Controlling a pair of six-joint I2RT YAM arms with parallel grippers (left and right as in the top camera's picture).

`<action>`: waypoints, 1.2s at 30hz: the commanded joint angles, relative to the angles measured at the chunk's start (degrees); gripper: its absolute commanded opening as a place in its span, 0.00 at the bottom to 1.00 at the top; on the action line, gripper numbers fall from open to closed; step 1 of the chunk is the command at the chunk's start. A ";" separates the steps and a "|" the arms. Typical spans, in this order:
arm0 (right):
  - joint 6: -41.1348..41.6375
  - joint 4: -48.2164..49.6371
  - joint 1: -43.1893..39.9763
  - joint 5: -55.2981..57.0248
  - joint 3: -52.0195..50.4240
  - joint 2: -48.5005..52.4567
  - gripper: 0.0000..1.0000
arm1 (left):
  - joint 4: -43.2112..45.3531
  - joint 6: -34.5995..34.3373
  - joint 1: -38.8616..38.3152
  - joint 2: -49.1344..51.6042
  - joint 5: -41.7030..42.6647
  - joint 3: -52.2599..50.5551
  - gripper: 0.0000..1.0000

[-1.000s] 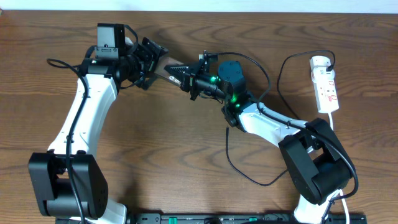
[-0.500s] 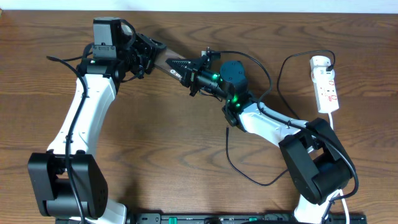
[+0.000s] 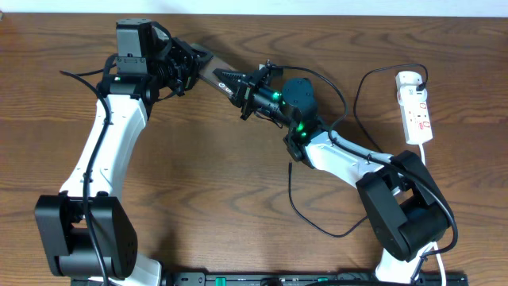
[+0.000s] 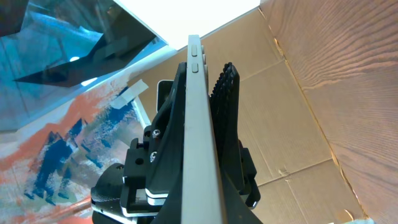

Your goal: Plug charger to phone and switch on socket

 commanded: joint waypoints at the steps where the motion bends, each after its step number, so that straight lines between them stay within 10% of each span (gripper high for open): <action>1: -2.86 0.39 1.25 -2.45 0.68 -0.39 0.01 | 0.15 2.29 -0.50 -0.63 1.03 0.50 0.20; 36: -2.95 0.28 4.39 0.94 0.68 -0.39 0.01 | 1.86 1.64 -0.50 -0.66 2.71 0.50 0.08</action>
